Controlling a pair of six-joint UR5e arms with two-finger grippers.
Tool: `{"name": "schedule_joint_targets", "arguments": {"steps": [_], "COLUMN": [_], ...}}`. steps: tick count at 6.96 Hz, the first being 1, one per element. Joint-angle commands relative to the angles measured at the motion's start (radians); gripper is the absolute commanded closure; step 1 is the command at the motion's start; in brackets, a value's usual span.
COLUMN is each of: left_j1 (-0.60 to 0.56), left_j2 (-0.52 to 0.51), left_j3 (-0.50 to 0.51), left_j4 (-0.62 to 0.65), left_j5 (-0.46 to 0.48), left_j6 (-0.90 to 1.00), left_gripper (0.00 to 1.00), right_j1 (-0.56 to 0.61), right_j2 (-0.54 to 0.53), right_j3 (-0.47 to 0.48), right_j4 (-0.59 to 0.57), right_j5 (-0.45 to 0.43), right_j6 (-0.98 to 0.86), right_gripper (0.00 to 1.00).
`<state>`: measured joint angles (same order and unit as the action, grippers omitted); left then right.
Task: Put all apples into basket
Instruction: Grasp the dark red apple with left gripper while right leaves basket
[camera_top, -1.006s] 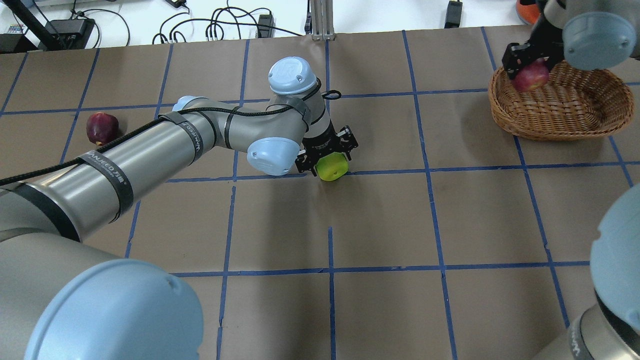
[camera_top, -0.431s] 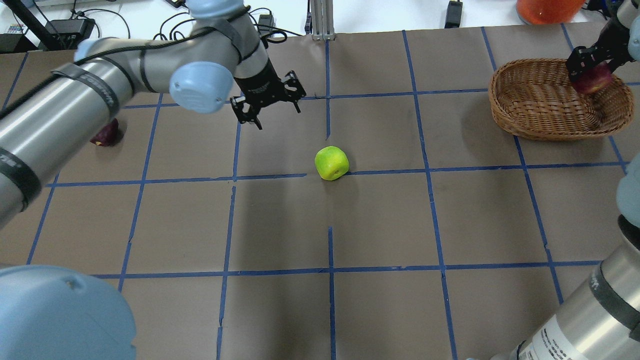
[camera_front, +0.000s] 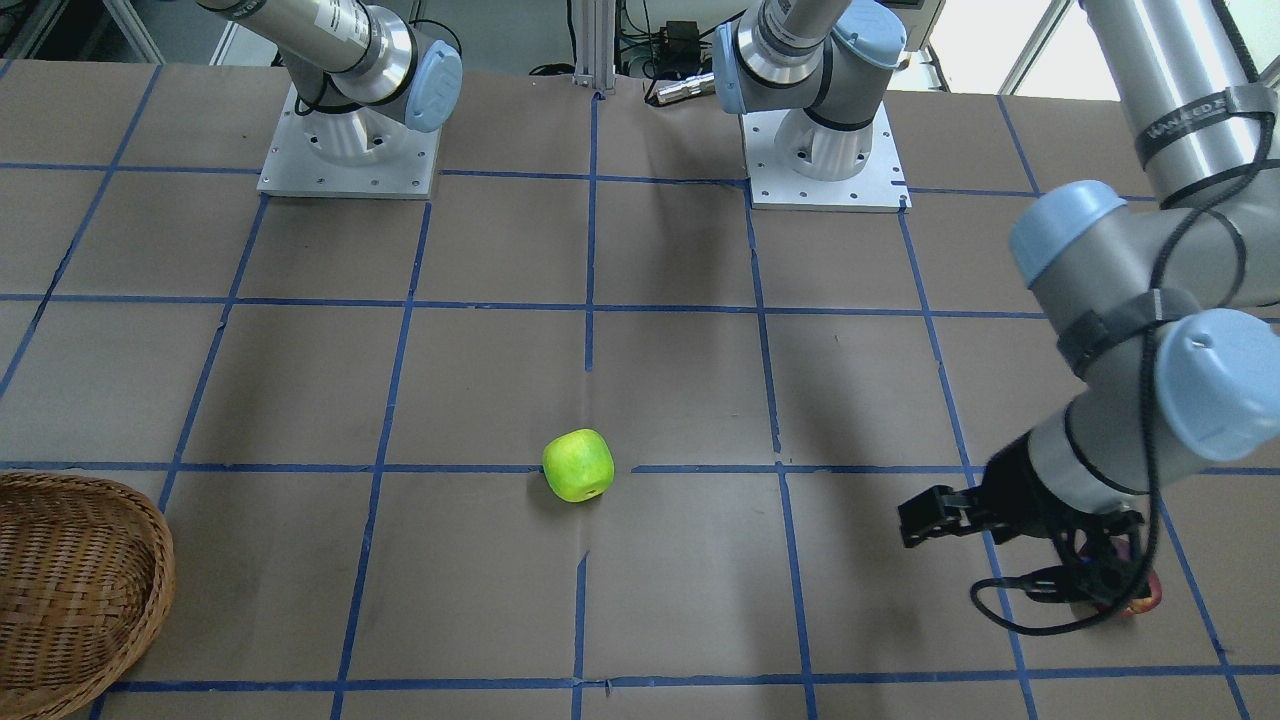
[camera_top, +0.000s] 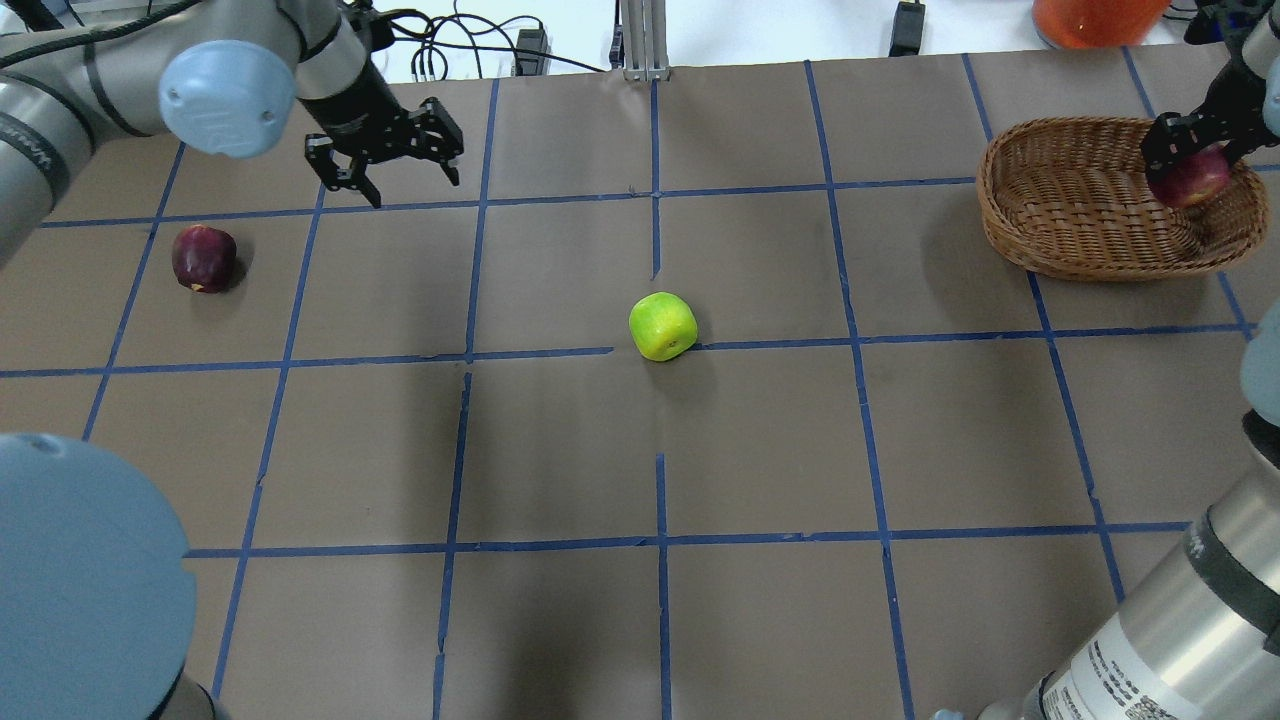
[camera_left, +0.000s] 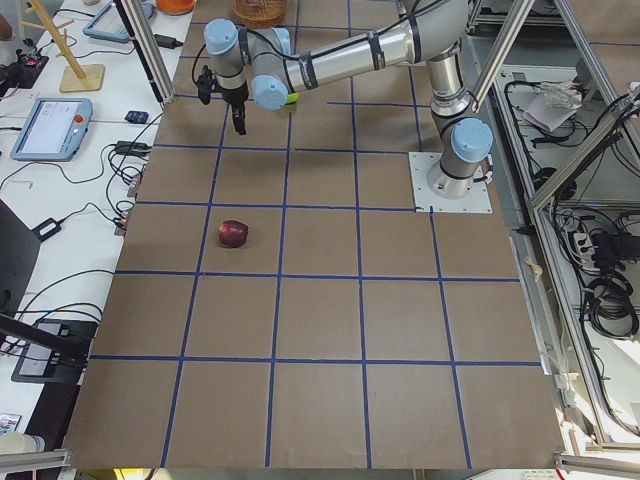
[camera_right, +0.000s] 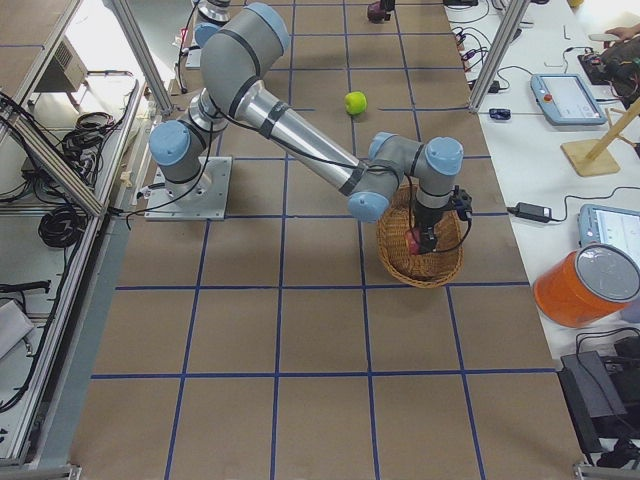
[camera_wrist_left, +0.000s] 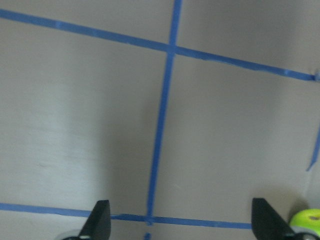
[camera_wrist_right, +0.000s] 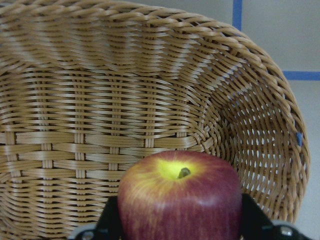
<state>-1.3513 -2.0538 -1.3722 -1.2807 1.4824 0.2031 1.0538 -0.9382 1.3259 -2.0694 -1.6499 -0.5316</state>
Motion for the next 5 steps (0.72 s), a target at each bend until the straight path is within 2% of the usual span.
{"name": "schedule_joint_targets", "arguments": {"steps": [1,2,3,4,5], "left_j1": [0.188,0.245,0.277,0.309,0.313], "left_j2": [-0.076,-0.116,-0.146,-0.16,-0.176], "left_j3": [0.002,-0.011,-0.025,-0.034,-0.039], "left_j4": [0.129,0.2,0.263,0.268,0.271], "left_j5": [0.03,0.023,0.027,0.029,0.027], "left_j6": [0.389,0.494,0.56,0.576,0.567], "left_gripper": [0.0,0.0,0.0,0.0,0.0], "right_j1": [-0.008,-0.008,-0.008,-0.003,0.009], "right_j2": [0.036,0.047,0.047,0.023,-0.026], "right_j3": [-0.001,-0.001,-0.007,-0.005,-0.005], "right_j4": [-0.052,-0.066,-0.057,-0.038,0.029], "right_j5": [-0.004,-0.004,-0.005,-0.004,0.007], "right_j6": [-0.001,-0.002,0.002,0.008,0.016], "right_gripper": [0.17,0.0,0.0,0.0,0.0]}}
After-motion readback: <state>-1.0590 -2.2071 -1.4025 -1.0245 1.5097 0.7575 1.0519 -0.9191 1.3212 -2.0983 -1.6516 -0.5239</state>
